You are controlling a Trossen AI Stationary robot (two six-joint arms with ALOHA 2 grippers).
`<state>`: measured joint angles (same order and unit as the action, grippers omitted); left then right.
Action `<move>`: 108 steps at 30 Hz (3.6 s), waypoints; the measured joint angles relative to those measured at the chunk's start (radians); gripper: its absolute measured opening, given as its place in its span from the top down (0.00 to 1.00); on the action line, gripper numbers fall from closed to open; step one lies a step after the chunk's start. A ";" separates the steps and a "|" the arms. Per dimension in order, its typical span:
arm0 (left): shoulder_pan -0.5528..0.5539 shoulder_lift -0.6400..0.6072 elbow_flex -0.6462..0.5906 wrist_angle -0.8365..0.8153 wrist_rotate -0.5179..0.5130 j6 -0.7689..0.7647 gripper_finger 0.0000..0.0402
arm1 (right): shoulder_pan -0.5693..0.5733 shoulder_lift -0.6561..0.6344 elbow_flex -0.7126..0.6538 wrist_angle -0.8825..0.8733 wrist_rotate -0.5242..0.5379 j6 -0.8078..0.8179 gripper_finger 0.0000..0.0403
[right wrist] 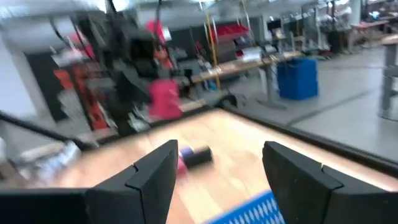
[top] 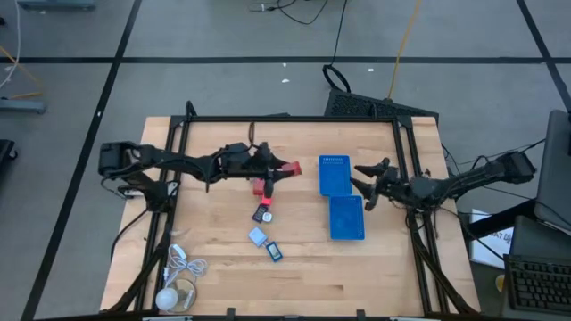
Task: Pick & Place Office items
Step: Put the top red charger adapter into the top blue bin
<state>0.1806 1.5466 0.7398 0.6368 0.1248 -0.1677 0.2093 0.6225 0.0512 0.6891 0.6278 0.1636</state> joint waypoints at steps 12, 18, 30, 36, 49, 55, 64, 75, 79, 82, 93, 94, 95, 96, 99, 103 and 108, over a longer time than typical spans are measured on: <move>-0.003 0.175 0.225 -0.117 0.130 0.031 0.71 | -0.163 0.500 0.156 0.308 -0.181 0.064 0.43; -0.014 0.196 0.262 -0.154 0.164 0.035 0.71 | -0.239 0.656 0.212 0.436 -0.315 0.086 0.37; -0.035 0.195 0.262 -0.174 0.198 0.047 0.71 | -0.279 0.803 0.350 0.430 -0.481 0.033 0.31; -0.036 0.186 0.263 -0.215 0.204 0.059 0.71 | -0.316 0.754 0.338 0.434 -0.509 0.070 0.31; -0.035 0.187 0.262 -0.194 0.169 0.076 0.71 | -0.325 0.778 0.390 0.301 -0.712 0.116 0.31; -0.035 0.186 0.263 -0.190 0.170 0.076 0.71 | -0.322 0.783 0.389 0.332 -0.708 0.071 0.35; -0.035 0.186 0.263 -0.203 0.168 0.073 0.71 | -0.322 0.783 0.389 0.332 -0.739 0.059 0.65; -0.040 0.183 0.262 -0.217 0.170 0.056 0.71 | -0.319 0.783 0.386 0.361 -0.761 0.085 0.63; -0.048 0.183 0.262 -0.222 0.165 0.051 0.71 | -0.317 0.783 0.386 0.362 -0.786 0.078 0.71; -0.052 0.183 0.262 -0.224 0.159 0.051 0.69 | -0.310 0.783 0.386 0.361 -0.793 0.062 0.72; -0.030 0.080 0.263 -0.347 0.158 -0.022 0.28 | -0.307 0.778 0.380 0.399 -0.814 0.032 0.72; -0.024 0.053 0.263 -0.367 0.158 -0.022 0.26 | -0.306 0.779 0.375 0.390 -0.818 0.032 0.72; -0.019 0.028 0.263 -0.382 0.158 -0.022 0.24 | -0.305 0.783 0.375 0.383 -0.819 0.032 0.72; -0.015 0.011 0.263 -0.404 0.154 -0.022 0.21 | -0.304 0.785 0.375 0.380 -0.820 0.032 0.72; -0.004 -0.047 0.262 -0.502 0.135 -0.025 0.17 | -0.304 0.780 0.377 0.408 -0.816 0.030 0.72; -0.002 -0.114 0.244 -0.616 0.134 0.091 0.13 | -0.305 0.778 0.374 0.390 -0.816 0.032 0.72; 0.013 -0.201 0.102 -0.507 0.135 0.157 0.11 | -0.305 0.751 0.375 0.350 -0.815 0.015 0.72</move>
<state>0.1931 1.3455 0.8418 0.1301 0.2594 -0.0107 -0.0957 1.3734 0.4258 1.0389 -0.1876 0.1790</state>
